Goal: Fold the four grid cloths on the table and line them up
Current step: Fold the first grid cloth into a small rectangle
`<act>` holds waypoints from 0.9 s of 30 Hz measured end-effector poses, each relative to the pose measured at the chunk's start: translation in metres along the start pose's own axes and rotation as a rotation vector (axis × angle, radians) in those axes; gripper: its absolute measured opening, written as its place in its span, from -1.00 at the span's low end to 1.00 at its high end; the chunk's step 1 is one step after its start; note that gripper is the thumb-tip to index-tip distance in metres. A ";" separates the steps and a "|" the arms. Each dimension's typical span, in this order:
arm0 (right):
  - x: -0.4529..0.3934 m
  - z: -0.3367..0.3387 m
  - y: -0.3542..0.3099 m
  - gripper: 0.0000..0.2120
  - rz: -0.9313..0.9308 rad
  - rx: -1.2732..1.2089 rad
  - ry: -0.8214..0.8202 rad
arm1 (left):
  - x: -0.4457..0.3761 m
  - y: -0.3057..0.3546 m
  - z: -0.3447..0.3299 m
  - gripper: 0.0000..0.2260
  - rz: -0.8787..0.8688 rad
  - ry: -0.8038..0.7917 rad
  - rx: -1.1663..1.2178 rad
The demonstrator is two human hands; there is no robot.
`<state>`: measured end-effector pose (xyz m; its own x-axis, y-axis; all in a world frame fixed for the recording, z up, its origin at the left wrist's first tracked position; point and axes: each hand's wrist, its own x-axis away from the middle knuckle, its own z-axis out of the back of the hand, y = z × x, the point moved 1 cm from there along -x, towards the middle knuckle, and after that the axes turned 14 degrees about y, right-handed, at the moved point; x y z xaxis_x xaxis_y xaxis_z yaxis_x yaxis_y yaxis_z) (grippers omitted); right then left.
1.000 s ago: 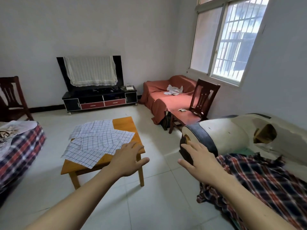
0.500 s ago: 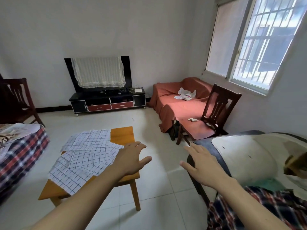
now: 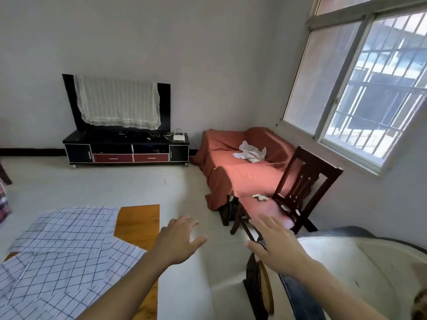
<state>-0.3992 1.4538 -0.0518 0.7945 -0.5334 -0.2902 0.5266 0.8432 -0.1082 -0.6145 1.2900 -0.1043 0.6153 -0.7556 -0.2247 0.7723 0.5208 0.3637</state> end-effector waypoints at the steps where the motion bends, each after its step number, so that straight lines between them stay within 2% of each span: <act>1: -0.020 -0.005 0.006 -0.39 0.001 0.010 -0.001 | -0.019 -0.002 -0.005 -0.42 0.002 -0.003 0.009; 7: -0.120 -0.037 0.029 -0.34 -0.033 -0.061 -0.037 | -0.109 -0.023 -0.018 -0.41 0.054 -0.018 0.007; 13: -0.219 -0.085 0.049 -0.25 0.037 -0.111 -0.035 | -0.193 -0.051 -0.027 -0.43 0.112 0.025 -0.031; 18: -0.312 -0.120 0.074 -0.37 0.146 -0.139 0.001 | -0.267 -0.066 -0.042 -0.47 0.178 0.024 -0.090; 27: -0.503 -0.177 0.105 -0.33 0.322 -0.275 -0.090 | -0.386 -0.095 -0.056 -0.49 0.459 0.067 -0.130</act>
<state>-0.7968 1.8227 -0.0859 0.9348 -0.2333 -0.2678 0.1569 0.9477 -0.2781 -0.9166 1.5551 -0.1029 0.9027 -0.4111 -0.1273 0.4296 0.8431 0.3236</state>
